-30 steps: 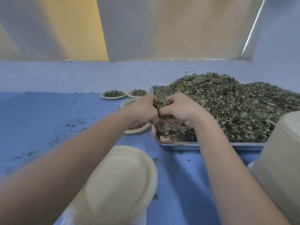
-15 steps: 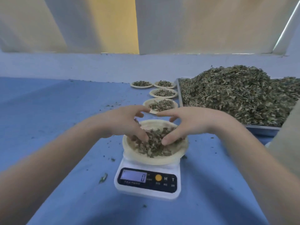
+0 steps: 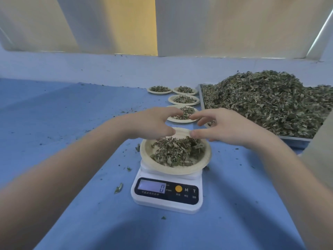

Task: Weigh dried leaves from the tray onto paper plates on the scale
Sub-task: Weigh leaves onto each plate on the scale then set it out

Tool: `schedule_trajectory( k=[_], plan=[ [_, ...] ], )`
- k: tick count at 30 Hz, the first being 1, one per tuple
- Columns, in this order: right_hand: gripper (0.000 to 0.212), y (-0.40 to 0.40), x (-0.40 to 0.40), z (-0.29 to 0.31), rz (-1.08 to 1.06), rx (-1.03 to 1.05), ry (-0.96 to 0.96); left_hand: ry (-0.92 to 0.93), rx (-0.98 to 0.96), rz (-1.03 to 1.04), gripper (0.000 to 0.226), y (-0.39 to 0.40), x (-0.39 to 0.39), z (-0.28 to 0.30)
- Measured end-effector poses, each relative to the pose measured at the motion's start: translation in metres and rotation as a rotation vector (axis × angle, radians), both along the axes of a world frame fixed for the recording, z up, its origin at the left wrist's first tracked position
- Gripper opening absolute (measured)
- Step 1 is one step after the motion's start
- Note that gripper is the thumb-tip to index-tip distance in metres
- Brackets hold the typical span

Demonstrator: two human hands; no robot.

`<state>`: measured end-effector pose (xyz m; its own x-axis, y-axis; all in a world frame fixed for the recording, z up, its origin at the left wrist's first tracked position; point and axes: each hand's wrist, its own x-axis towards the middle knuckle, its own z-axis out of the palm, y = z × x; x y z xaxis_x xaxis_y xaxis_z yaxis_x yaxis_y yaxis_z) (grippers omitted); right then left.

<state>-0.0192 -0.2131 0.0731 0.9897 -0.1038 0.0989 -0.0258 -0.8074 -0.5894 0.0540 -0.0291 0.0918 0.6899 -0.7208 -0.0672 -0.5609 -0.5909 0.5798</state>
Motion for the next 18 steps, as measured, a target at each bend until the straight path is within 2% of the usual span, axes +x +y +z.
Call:
schedule_trajectory(
  k=[6, 12, 18],
  plan=[
    [0.046, -0.006, 0.001, -0.007, 0.009, -0.033, -0.002, -0.207, 0.014, 0.039, 0.048, 0.005, 0.007, 0.012],
    [0.039, 0.001, 0.007, -0.011, 0.008, -0.063, -0.072, -0.194, -0.085, 0.037, 0.037, 0.008, 0.009, 0.001],
    [0.031, 0.004, 0.008, -0.010, 0.017, -0.035, -0.094, -0.131, -0.339, 0.019, 0.034, -0.003, 0.005, -0.007]
  ],
)
